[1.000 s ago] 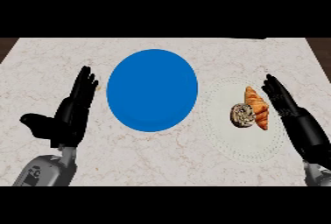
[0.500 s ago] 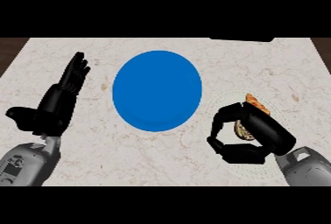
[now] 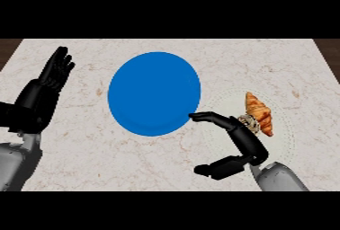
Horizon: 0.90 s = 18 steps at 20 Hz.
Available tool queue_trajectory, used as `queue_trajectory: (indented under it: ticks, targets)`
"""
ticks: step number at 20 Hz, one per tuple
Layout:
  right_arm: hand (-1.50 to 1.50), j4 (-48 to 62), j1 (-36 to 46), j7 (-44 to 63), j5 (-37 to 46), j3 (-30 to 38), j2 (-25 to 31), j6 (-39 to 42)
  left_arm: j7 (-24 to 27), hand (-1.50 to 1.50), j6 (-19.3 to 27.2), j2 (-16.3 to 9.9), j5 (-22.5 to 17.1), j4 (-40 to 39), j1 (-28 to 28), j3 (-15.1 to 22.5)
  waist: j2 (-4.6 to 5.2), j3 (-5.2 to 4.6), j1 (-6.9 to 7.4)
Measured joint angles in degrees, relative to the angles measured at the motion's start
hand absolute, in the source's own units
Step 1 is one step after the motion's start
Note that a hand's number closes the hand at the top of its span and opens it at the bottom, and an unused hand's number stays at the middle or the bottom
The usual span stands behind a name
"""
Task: Pick the cupcake from the placemat and place it in the plate
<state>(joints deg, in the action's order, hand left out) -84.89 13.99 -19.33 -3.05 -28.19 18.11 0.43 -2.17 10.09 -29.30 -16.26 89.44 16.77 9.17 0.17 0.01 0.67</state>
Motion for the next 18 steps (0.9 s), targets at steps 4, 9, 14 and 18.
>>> queue_trajectory:
  ticks: [4, 9, 14, 18]
  targets:
    - [-1.50, -4.44, 1.22, 1.52, -0.30, 4.21, 1.99, 1.29, 0.61, 0.00, -1.23, 0.67, 0.86, -0.94, -0.39, -1.22, -0.16, -0.01, -0.57]
    - [-1.50, -8.20, 7.52, 12.30, 2.44, 7.32, 9.73, 4.66, -0.23, 0.00, -1.60, 0.82, 0.80, 0.14, -1.10, -1.81, -0.42, -0.10, -0.71]
    - [-1.50, -9.12, 13.69, 24.55, 5.90, 6.65, 18.86, 12.40, -1.20, 0.00, -1.59, 1.12, 1.28, -0.05, 0.02, -1.67, -0.44, -0.19, -0.86]
    - [-1.50, -10.45, 17.21, 33.44, 7.13, 3.66, 23.62, 20.58, -1.01, 0.00, -2.04, 1.13, 1.51, -0.38, 0.15, -1.94, -0.43, -0.21, -0.70]
